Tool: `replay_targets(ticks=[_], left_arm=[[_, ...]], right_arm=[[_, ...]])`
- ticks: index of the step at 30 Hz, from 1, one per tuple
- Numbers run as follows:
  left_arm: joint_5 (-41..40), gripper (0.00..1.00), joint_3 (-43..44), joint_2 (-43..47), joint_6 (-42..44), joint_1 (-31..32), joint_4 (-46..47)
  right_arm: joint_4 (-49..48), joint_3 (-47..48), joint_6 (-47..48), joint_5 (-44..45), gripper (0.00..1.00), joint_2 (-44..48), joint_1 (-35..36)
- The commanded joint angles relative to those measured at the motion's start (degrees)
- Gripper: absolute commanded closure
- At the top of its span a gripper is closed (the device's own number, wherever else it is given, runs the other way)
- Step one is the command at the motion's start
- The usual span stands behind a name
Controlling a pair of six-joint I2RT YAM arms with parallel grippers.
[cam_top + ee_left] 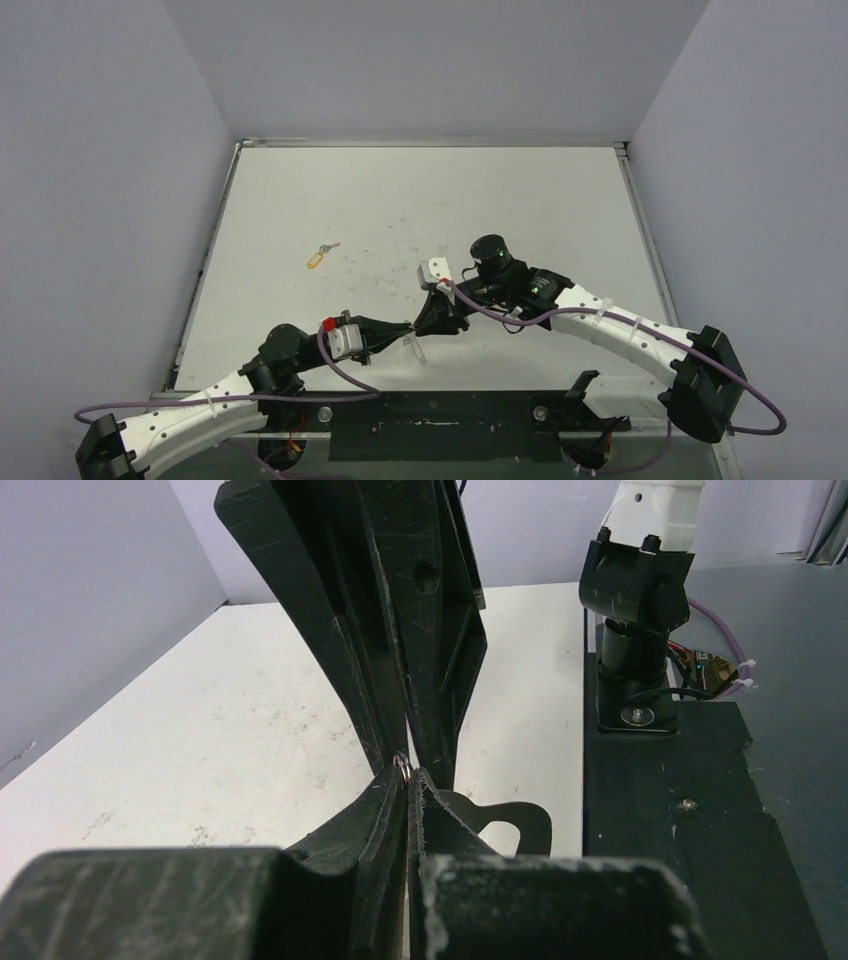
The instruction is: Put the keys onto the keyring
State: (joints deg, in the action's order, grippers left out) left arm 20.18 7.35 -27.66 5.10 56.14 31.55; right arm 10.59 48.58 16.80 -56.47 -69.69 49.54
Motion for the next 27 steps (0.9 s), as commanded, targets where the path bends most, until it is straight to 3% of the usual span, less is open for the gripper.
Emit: replay_targets(ticks=[1,6,12,24,25,27], left_arm=[[0.55,1.0,1.35,0.19,-0.51,0.14,3.44],[0.66,1.0,1.19,0.24,-0.87,0.13,3.22],[0.46,1.0,1.25,0.24,-0.63,0.17,3.52],[-0.82,1.0,1.09,1.63,-0.75,0.14,2.18],[-1.23,0.98,1.19,2.12,-0.55,0.15,1.19],[-2.06,0.8,1.78,3.3,0.2,0.11,-1.62]], right_arm=[[-6.4,-0.52,-1.5,-2.77,0.84,0.28,-0.23],[-6.62,-0.5,-1.75,-2.77,0.86,0.15,-0.18],[-6.45,-0.43,-1.37,-2.42,1.0,0.21,-0.23],[-2.49,0.03,0.59,-0.03,1.0,2.55,-0.23],[-1.79,0.26,0.75,0.49,1.0,2.62,-0.23],[0.55,1.0,1.42,1.71,1.0,2.52,-0.23]])
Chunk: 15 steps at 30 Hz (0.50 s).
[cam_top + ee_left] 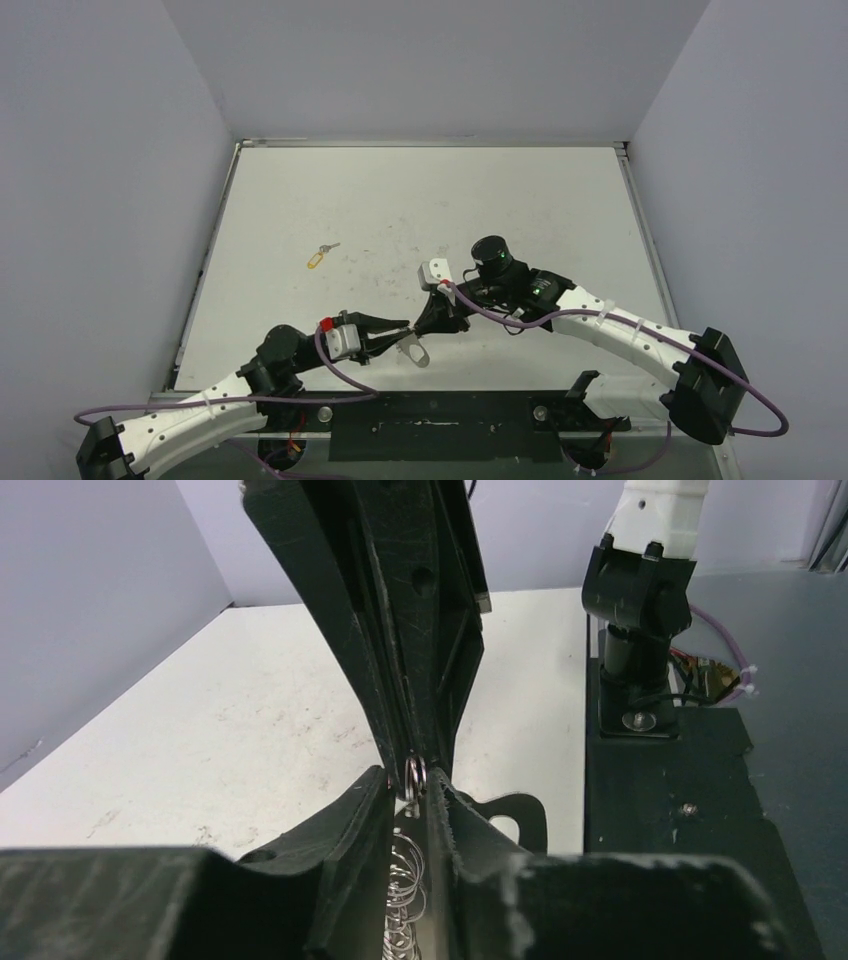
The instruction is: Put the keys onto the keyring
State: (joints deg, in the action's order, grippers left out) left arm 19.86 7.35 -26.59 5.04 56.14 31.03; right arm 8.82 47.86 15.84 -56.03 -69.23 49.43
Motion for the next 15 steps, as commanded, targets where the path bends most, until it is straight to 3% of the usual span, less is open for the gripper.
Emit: replay_targets(ticks=[1,5,15], left_arm=[[-2.2,0.74,2.13,2.93,0.76,0.11,-2.65],[-4.58,0.62,3.85,5.95,2.46,0.16,-10.39],[-7.37,0.54,11.5,6.49,3.69,0.16,-29.68]], right_arm=[[3.67,2.24,2.77,1.69,1.0,1.82,-0.12],[10.45,5.26,4.28,3.35,1.0,-0.27,-0.12],[13.79,8.86,1.46,11.12,1.0,-3.65,1.72]])
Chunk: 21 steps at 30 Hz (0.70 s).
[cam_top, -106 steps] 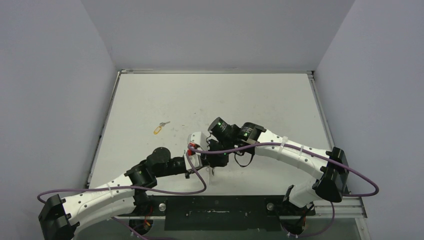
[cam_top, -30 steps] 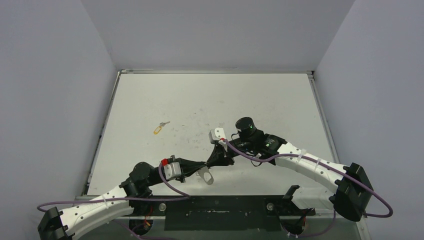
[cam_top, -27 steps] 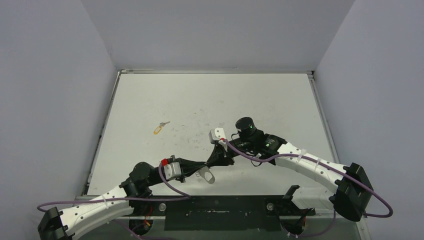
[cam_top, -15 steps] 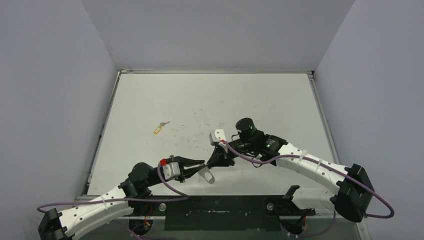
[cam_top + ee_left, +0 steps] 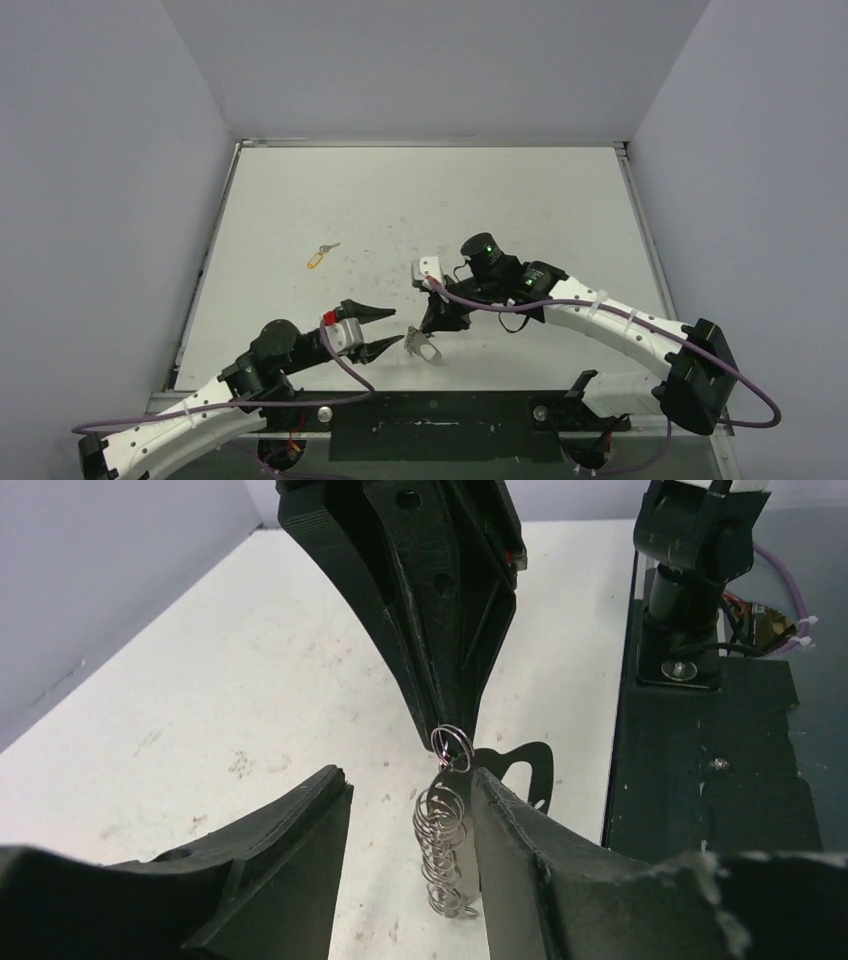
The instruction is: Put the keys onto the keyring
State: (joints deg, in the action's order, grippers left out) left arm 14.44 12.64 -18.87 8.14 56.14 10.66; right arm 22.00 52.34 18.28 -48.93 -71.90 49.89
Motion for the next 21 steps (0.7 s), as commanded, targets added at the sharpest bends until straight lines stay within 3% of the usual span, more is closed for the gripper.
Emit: replay_targets(ticks=[1,9,13,21], left_arm=[[-2.22,0.53,7.42,-2.24,-0.08,0.15,-11.55],[-2.02,0.5,14.2,-10.54,-5.33,0.21,-22.19],[-4.3,0.5,13.74,-10.27,-7.15,0.28,-23.02],[-9.73,0.52,11.09,-7.5,-9.76,0.21,-19.63]], right_arm=[[1.14,5.04,-1.22,5.32,1.0,-1.34,1.76],[2.91,10.0,-8.5,18.78,1.0,-5.58,6.99],[2.1,11.22,-13.84,24.49,1.0,-7.23,7.92],[1.42,12.17,-17.26,27.14,1.0,-9.32,8.78]])
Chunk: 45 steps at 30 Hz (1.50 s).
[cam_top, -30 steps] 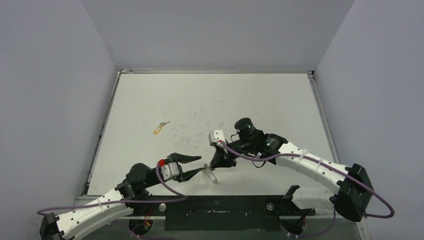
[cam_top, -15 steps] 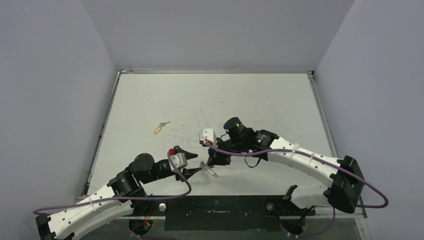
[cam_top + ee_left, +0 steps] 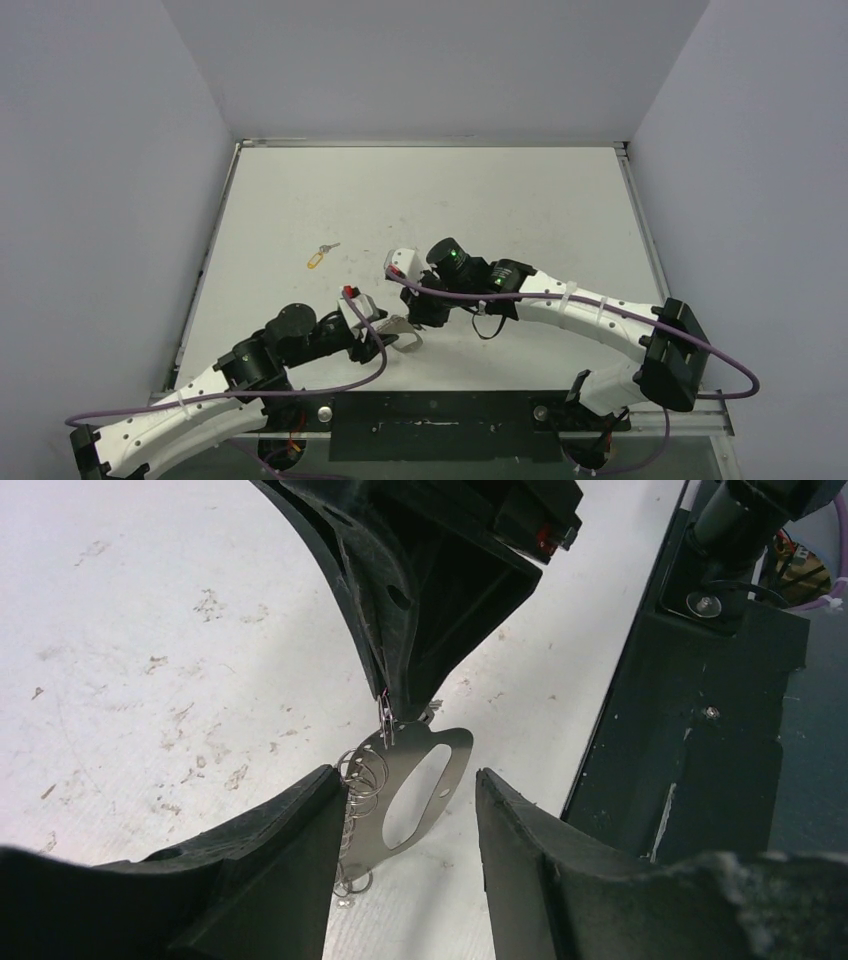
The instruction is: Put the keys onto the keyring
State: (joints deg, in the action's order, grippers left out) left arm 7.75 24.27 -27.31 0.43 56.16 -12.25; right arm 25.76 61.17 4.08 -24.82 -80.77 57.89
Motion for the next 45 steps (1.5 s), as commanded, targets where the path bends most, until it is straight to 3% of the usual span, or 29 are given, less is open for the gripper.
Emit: replay_targets(ticks=[1,7,15,35,37,40,45], left_arm=[[-3.07,0.52,-0.8,0.76,-1.95,0.2,4.15],[-3.63,0.54,-2.76,-1.19,0.06,0.26,8.83],[-1.93,0.66,-7.85,-0.99,6.74,0.26,19.47],[-1.95,0.74,-11.69,-2.21,7.4,0.22,27.01],[-1.97,0.81,-11.83,-2.47,7.4,0.18,27.25],[-2.33,1.0,-12.24,-2.29,7.33,0.22,27.98],[-4.46,1.0,-13.25,-0.08,6.05,0.26,28.44]], right_arm=[[-2.45,3.42,-3.19,3.04,1.0,-0.59,0.83],[-3.76,3.42,-3.93,2.05,1.0,-0.88,0.91],[-3.87,3.3,-4.08,1.39,1.0,-1.14,1.13],[-3.41,3.72,-4.08,0.64,1.0,-1.36,1.11],[-3.23,3.78,-4.08,0.54,1.0,-1.25,1.1],[-3.17,3.66,-3.99,0.58,1.0,-1.14,1.14],[-3.17,3.1,-3.6,0.87,1.0,-0.9,1.05]])
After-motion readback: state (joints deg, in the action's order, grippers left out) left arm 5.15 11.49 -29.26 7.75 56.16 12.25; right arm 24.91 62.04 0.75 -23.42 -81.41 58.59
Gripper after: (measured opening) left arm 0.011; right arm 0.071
